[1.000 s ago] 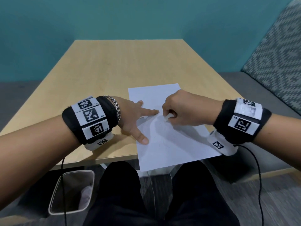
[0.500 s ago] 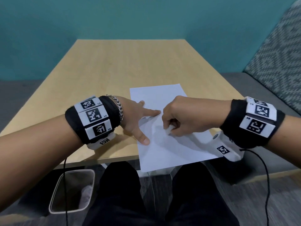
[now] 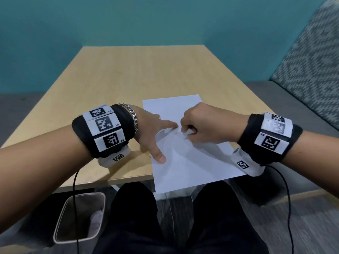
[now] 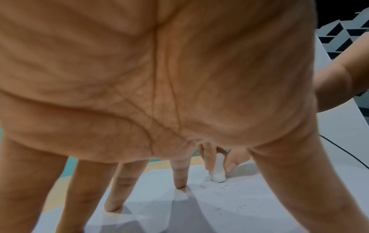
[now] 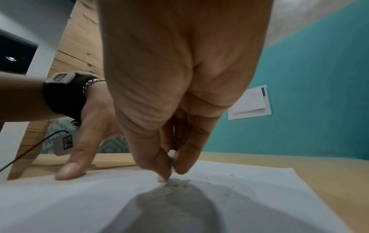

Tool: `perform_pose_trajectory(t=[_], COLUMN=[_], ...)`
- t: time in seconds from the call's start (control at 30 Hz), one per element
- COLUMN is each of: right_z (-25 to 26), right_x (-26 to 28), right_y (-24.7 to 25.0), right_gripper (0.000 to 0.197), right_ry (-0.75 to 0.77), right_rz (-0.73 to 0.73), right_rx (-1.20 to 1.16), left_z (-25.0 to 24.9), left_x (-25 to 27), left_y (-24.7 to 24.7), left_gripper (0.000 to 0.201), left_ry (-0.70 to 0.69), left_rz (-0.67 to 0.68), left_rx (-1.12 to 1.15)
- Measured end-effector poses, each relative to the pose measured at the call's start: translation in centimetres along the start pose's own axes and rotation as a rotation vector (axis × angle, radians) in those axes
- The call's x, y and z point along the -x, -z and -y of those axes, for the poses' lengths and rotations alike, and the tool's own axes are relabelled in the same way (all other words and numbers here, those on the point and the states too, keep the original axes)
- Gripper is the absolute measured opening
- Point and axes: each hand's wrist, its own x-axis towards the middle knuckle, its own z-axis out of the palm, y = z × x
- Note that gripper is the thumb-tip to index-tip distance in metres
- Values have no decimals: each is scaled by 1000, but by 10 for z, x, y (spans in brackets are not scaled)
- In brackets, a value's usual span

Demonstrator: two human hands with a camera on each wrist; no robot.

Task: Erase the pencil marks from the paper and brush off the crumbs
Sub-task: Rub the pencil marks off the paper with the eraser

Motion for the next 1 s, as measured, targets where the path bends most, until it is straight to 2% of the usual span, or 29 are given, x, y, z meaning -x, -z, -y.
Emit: perform_pose_trajectory(t=[0.07, 0.2, 0.37, 0.53, 0.7, 0.83, 1.0], right_z=[4, 13, -7, 9, -2, 13, -1], right_x=[3, 7, -4, 4, -9, -7, -14], right_y=[-2, 6, 1, 5, 2, 1, 4], right_gripper=[15, 17, 19, 18, 20, 22, 18], right_ry=[21, 77, -28, 66, -8, 80, -21], right_rz=[3, 108, -25, 91, -8, 67, -24], right_rx=[1, -76, -7, -91, -38, -73, -54], left_z=[-1, -3, -4, 1, 2, 3, 3], left_x=[0, -1, 0, -3, -3, -3, -1], left_y=[1, 1, 2, -2, -3, -3, -3], left_gripper=[133, 132, 135, 138, 137, 132, 136], left_ry=[-10, 22, 53, 55, 55, 38, 45], left_rz=[-19, -21, -27, -7, -1, 0, 10], left_rx=[-37, -89, -104, -46, -22, -18, -47])
